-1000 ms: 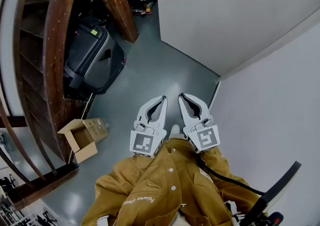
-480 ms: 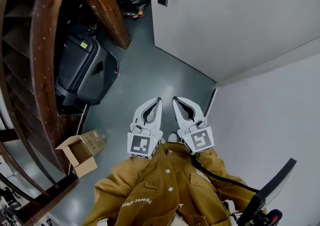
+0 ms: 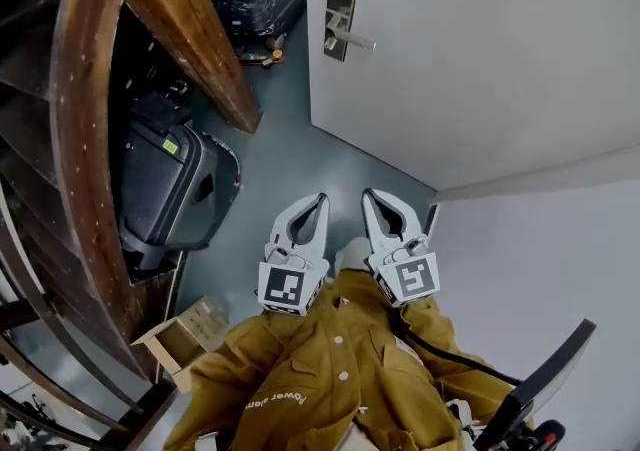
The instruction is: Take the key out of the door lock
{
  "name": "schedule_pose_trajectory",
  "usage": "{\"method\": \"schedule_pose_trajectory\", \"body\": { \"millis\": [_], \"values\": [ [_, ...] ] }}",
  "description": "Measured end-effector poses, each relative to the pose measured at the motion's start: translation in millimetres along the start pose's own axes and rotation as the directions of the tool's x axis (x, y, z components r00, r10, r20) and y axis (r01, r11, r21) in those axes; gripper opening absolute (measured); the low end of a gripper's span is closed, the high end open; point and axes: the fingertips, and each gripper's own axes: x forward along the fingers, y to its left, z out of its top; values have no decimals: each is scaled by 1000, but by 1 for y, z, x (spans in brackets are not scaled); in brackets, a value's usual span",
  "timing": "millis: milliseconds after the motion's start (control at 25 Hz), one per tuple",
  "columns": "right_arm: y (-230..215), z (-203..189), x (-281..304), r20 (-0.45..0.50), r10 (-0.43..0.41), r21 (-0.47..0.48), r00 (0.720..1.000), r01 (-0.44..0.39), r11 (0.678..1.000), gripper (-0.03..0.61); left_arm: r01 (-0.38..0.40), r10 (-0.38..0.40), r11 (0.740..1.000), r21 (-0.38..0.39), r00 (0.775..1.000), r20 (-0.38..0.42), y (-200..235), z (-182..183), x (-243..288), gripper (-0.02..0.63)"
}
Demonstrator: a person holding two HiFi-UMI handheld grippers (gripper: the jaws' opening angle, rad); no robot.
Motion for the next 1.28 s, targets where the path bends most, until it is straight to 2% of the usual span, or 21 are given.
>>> {"method": "schedule_pose_trajectory", "body": {
  "millis": [120,280,520,640,720,840,1000,1120,1200,1280],
  "values": [
    [-27,2,32,-12,-10,15,1000,11,1000,6,6,-7,1000,-6,1000,-11,17,3,34,-3],
    [-70,6,82,7,18,-2,1000,-18,1000,6,-18,18,1000,-2,995,-99,45,-11,88,-3],
    [-129,27,138,53,73,-28,996,-72,997,6,-58,56,998,-17,993,-108,74,-5,171,-3],
    [-153,28,163,22,117,-96,993,-114,989,13,-99,95,994,-35,990,-108,86,-2,197,-3],
    [-167,25,181,-31,140,-150,990,-143,978,99,-112,106,993,-43,988,-113,90,-1,210,-3],
    [-190,18,210,-129,143,-213,981,-168,962,162,-103,96,993,-52,988,-125,91,-2,223,-3],
    [-219,6,259,-265,105,-364,958,-201,910,244,-81,74,996,-46,988,-133,96,-1,234,-3],
    [-234,-11,286,-386,79,-445,919,-261,857,262,-70,63,996,-54,990,-128,101,2,236,-3],
    [-239,-25,296,-461,62,-480,885,-307,822,251,-70,61,995,-64,991,-120,108,3,236,-3],
    [-239,-34,300,-503,48,-510,863,-341,790,162,-71,62,995,-76,991,-116,115,3,236,-3]
  ]
}}
